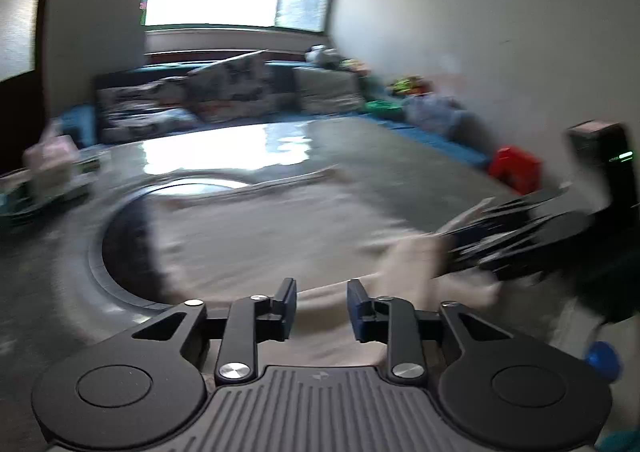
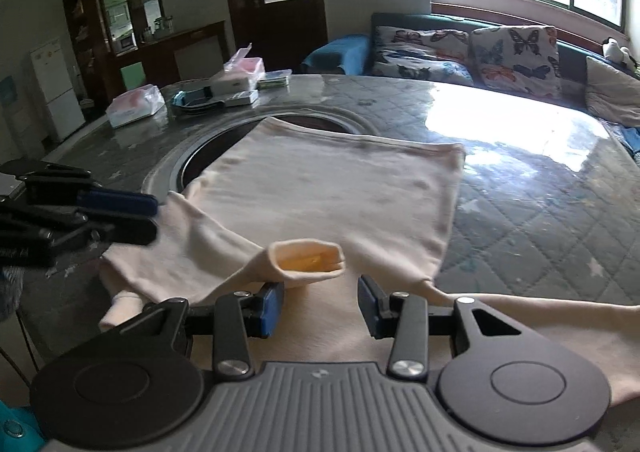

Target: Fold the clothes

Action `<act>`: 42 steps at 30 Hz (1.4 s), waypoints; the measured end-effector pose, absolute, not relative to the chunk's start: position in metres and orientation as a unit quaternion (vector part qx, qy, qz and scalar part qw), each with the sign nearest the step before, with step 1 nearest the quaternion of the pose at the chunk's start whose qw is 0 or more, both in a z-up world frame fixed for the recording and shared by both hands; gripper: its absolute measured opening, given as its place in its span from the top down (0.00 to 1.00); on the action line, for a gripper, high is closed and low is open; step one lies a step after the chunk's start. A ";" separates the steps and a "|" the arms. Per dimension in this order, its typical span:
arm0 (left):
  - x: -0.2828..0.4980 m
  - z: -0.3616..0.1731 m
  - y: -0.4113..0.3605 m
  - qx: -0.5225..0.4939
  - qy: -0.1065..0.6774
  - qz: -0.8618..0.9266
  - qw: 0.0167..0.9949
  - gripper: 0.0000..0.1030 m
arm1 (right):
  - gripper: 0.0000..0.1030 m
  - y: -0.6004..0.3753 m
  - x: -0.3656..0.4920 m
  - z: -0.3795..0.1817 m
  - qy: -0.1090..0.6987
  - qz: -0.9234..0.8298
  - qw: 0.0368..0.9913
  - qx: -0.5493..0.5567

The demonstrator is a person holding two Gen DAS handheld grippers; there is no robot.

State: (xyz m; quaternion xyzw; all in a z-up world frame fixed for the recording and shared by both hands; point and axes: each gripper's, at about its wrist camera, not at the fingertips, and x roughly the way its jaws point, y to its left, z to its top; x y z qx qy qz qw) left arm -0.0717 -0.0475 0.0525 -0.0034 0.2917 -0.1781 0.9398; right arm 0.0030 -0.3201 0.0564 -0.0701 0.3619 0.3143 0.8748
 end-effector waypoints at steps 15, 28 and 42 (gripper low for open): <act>-0.067 0.033 -0.008 0.011 0.319 -0.084 0.944 0.69 | 0.60 -0.328 0.006 0.063 0.354 0.295 0.886 -0.060; -0.033 0.017 -0.033 0.032 0.330 -0.095 0.939 0.71 | 0.61 -0.289 -0.001 0.042 0.359 0.336 0.866 -0.095; -0.031 0.012 -0.026 0.027 0.336 -0.080 0.938 0.65 | 0.61 -0.295 -0.007 0.036 0.360 0.321 0.869 -0.110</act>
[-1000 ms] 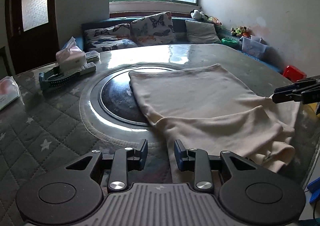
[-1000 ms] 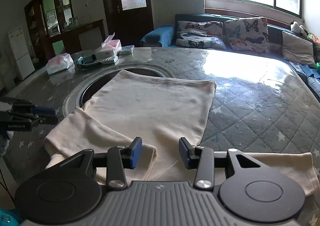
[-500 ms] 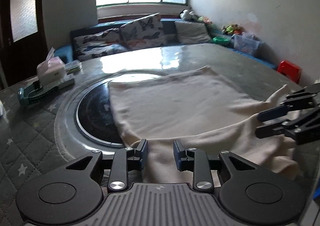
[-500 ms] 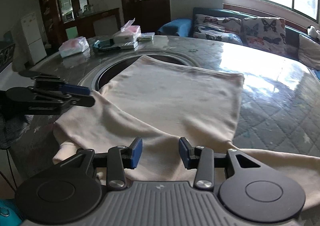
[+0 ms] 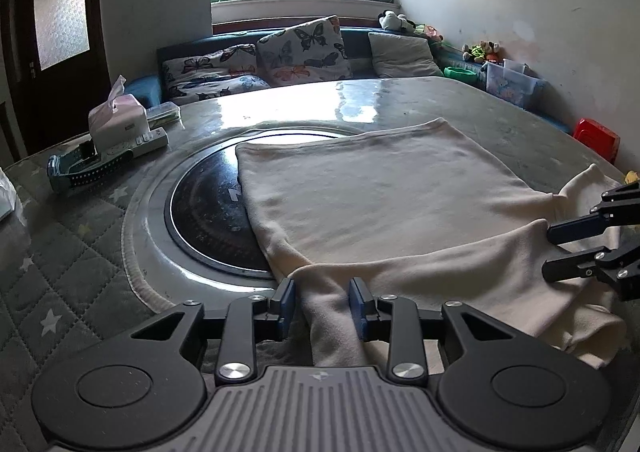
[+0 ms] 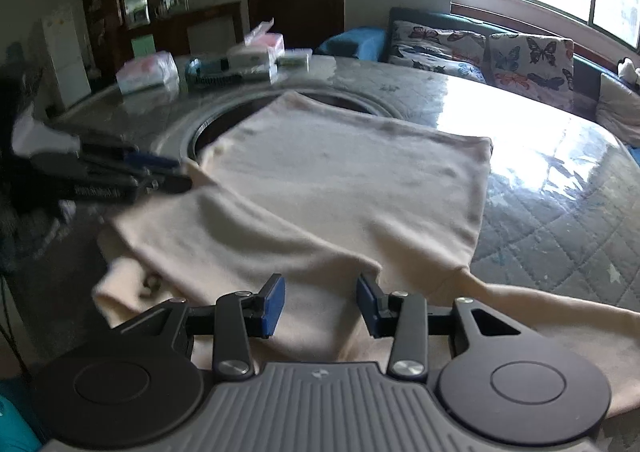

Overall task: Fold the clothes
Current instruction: 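Open the left gripper to release the folded sleeve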

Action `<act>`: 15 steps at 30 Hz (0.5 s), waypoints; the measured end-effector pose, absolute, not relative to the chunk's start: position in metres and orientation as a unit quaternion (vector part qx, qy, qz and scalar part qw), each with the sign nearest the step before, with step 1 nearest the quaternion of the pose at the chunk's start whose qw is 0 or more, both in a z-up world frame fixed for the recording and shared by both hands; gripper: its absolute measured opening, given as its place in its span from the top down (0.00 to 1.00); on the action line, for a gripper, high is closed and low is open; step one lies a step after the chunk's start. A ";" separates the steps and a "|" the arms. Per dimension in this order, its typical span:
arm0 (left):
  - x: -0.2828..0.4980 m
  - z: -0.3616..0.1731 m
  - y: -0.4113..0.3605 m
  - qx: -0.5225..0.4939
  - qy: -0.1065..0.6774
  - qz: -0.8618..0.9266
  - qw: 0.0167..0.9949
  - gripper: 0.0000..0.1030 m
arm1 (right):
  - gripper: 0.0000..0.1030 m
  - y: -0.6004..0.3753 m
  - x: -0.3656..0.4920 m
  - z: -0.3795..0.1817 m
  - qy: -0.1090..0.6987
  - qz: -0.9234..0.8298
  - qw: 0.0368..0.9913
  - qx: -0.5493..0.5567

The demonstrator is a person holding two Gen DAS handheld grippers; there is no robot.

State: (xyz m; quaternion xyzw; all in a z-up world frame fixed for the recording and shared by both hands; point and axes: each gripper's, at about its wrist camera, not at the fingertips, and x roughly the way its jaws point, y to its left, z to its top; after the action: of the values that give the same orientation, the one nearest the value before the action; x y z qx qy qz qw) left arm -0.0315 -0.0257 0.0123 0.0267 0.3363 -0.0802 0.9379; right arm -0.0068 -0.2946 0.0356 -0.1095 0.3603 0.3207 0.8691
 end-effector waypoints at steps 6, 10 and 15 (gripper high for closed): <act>-0.033 0.015 -0.028 0.024 0.336 -0.073 0.939 0.46 | 0.58 -0.319 -0.005 0.045 0.348 0.282 0.891 -0.078; -0.035 0.017 -0.031 0.022 0.330 -0.072 0.941 0.32 | 0.47 -0.348 0.000 0.050 0.342 0.217 0.913 -0.053; -0.040 0.022 -0.033 0.025 0.318 -0.067 0.945 0.18 | 0.36 -0.390 0.007 0.045 0.342 0.113 0.933 -0.024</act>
State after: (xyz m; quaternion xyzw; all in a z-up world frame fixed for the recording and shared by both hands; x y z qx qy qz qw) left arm -0.0401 -0.0327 0.0223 0.0249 0.3182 -0.0674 0.9453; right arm 0.0067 -0.3903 0.0454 -0.0243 0.3417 0.1135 0.9326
